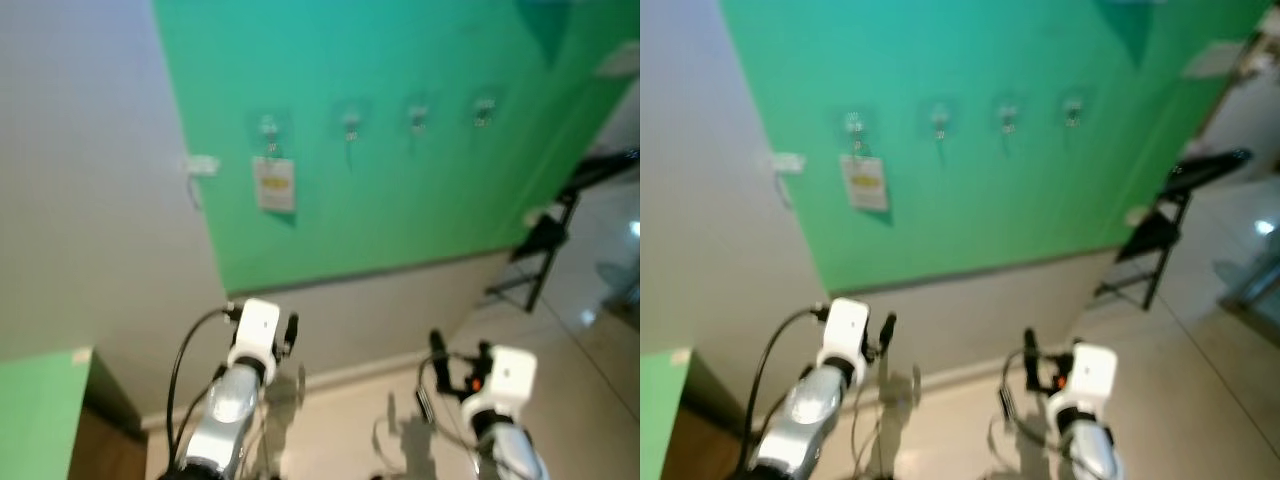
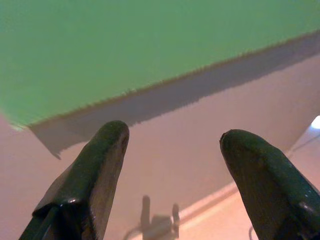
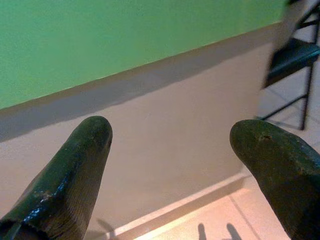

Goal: Hang keys on a hook

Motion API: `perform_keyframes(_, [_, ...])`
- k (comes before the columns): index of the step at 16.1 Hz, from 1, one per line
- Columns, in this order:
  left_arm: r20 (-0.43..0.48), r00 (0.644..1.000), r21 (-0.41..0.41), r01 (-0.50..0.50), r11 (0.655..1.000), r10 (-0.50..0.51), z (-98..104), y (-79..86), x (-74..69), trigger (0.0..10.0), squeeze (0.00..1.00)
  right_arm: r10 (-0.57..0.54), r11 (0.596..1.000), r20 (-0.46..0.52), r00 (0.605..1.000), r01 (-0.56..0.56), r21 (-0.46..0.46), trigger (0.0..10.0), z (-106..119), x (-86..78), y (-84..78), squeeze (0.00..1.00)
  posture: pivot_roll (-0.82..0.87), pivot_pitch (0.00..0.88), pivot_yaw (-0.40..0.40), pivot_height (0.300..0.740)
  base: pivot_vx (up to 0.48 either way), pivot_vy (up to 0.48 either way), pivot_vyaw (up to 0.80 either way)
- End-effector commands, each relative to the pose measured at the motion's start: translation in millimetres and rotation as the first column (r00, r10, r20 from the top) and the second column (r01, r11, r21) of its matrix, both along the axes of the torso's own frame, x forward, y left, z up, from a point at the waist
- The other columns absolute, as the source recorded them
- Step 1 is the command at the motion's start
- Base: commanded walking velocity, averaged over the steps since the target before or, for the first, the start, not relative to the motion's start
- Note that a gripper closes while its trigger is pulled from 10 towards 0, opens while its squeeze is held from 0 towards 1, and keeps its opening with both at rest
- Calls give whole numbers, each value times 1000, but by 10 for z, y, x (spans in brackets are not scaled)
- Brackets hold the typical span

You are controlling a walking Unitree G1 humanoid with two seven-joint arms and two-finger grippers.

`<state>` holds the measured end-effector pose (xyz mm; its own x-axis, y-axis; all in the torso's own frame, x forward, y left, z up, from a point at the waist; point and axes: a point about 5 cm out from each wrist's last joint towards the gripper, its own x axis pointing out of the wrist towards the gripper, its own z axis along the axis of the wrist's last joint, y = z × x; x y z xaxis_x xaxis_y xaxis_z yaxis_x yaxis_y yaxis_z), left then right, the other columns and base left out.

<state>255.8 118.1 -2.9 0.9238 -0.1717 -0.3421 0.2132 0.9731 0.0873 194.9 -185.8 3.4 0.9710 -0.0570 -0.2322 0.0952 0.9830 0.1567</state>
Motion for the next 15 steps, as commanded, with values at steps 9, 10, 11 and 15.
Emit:
perform_keyframes(9, [36,998,33,53,998,-54,-13,-273,143,10000,0,126,990,31,991,-124,-75,10000,160,215,-45,0,-125,0,7,740,0,0,0])
perform_keyframes(10, [40,998,39,54,998,-56,-13,-261,161,10000,0,141,988,32,990,-138,-70,10000,183,254,-14,0,-124,0,13,740,0,0,0])
perform_keyframes(11, [40,998,39,54,998,-56,-13,-261,161,10000,0,141,988,32,990,-138,-70,10000,183,254,-14,0,-124,0,13,740,0,0,0])
perform_keyframes(15, [44,997,46,64,997,-66,-14,-229,180,10000,0,143,988,33,989,-141,-60,10000,209,322,20,0,-116,0,19,740,0,416,400])
